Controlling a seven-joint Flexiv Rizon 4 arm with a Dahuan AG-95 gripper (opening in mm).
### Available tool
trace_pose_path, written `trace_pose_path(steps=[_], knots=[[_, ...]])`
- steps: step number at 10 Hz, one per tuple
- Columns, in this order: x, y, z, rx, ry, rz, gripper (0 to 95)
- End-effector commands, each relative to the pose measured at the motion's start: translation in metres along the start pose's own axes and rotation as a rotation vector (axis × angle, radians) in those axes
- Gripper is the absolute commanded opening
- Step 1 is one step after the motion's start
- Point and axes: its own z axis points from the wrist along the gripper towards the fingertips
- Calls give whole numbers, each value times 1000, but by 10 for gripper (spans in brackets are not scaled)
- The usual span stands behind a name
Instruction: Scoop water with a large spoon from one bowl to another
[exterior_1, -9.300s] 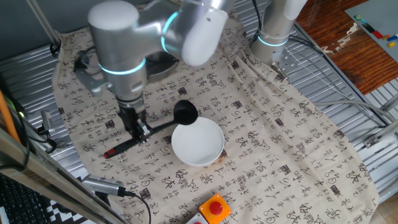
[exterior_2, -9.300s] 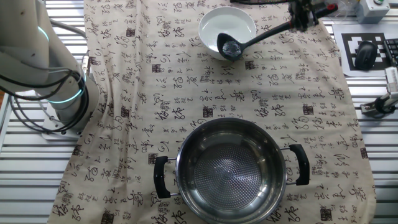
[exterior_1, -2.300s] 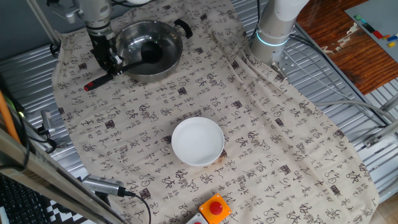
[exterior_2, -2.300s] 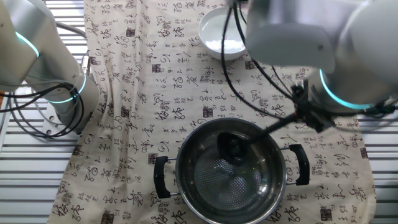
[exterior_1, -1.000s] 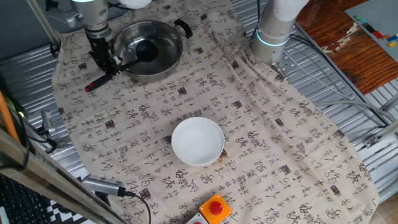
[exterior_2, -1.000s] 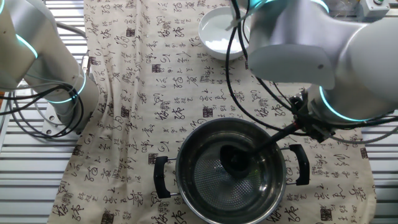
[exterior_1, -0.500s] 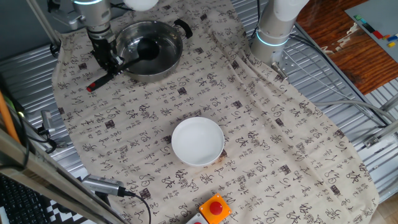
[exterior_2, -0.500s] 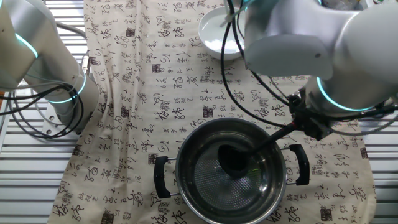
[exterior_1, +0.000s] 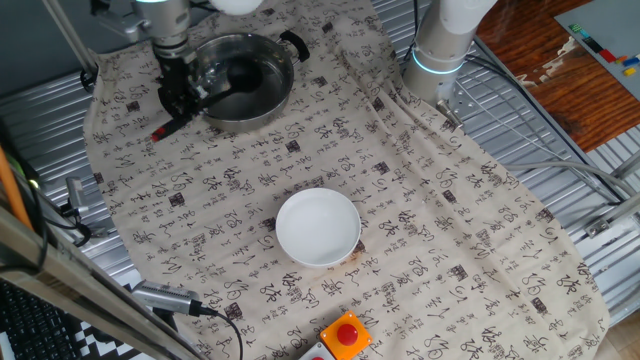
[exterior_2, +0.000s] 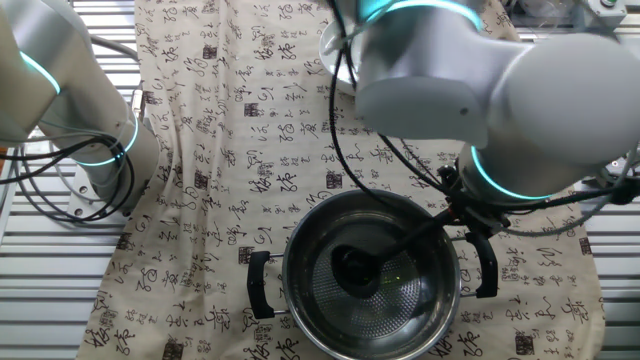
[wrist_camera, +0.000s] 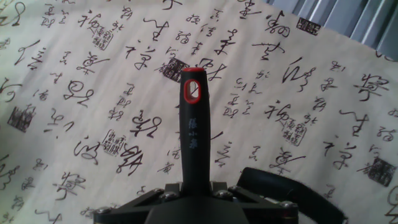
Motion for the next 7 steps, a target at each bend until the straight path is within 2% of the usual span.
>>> trace_pose_path(steps=[1, 5, 6, 7], knots=[[3, -3, 5, 1, 1, -6, 0], [7, -5, 12, -3, -1, -12, 0], [7, -6, 13, -3, -1, -12, 190], [6, -6, 13, -2, 0, -11, 190]])
